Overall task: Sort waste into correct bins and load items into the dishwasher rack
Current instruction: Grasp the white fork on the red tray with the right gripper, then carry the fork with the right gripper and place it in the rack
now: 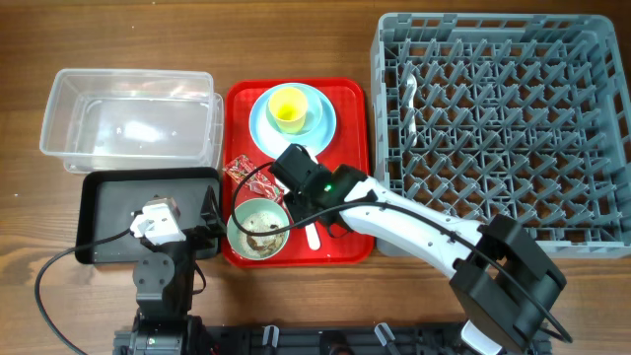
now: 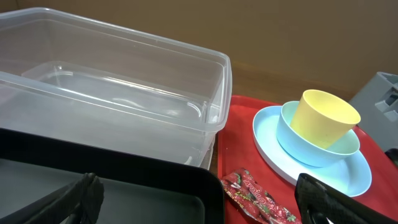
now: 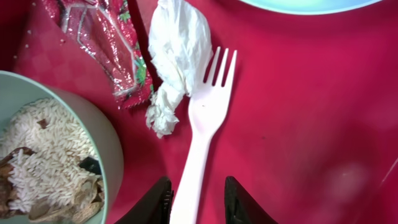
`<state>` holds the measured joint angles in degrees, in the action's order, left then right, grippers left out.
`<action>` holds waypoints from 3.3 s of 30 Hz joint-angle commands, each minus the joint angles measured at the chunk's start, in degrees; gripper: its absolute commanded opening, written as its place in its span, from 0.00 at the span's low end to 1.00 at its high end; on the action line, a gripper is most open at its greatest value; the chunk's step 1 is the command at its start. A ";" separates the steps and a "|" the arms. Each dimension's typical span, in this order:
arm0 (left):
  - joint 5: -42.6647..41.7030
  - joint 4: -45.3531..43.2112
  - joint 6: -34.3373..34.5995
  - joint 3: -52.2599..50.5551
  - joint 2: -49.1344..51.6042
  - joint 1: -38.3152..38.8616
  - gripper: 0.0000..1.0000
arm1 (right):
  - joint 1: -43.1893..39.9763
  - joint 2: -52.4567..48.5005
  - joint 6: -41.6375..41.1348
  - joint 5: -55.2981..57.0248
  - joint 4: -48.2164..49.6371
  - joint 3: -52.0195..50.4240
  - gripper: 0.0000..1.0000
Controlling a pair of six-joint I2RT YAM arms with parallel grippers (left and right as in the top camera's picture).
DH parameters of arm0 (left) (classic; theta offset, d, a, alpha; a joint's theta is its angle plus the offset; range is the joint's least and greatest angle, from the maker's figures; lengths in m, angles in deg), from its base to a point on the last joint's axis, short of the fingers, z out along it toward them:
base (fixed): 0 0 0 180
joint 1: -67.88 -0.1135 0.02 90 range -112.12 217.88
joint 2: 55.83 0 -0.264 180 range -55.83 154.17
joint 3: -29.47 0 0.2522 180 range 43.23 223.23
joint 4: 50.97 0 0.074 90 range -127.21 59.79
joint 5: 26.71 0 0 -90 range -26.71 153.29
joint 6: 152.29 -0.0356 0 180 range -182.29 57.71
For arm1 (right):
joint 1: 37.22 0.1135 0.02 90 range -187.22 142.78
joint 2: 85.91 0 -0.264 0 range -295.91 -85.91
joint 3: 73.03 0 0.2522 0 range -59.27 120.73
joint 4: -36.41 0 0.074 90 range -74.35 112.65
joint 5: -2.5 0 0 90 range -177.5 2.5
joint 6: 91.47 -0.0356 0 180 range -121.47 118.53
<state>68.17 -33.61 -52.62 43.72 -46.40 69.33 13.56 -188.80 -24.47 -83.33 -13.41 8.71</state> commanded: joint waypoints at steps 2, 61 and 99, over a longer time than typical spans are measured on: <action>0.98 0.07 -0.92 -0.17 -0.31 0.04 1.00 | -0.24 0.33 0.74 1.99 0.46 -0.39 0.29; 0.98 0.07 -0.92 -0.17 -0.31 0.04 1.00 | -2.86 -4.31 0.74 2.21 -9.97 1.70 0.10; 0.98 0.07 -0.92 -0.17 -0.31 0.04 1.00 | -43.58 -4.42 18.49 -3.50 -10.54 16.70 0.12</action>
<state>68.19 -33.61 -52.62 43.72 -46.40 69.33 -29.80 -191.84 -7.14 -87.92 -24.60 25.81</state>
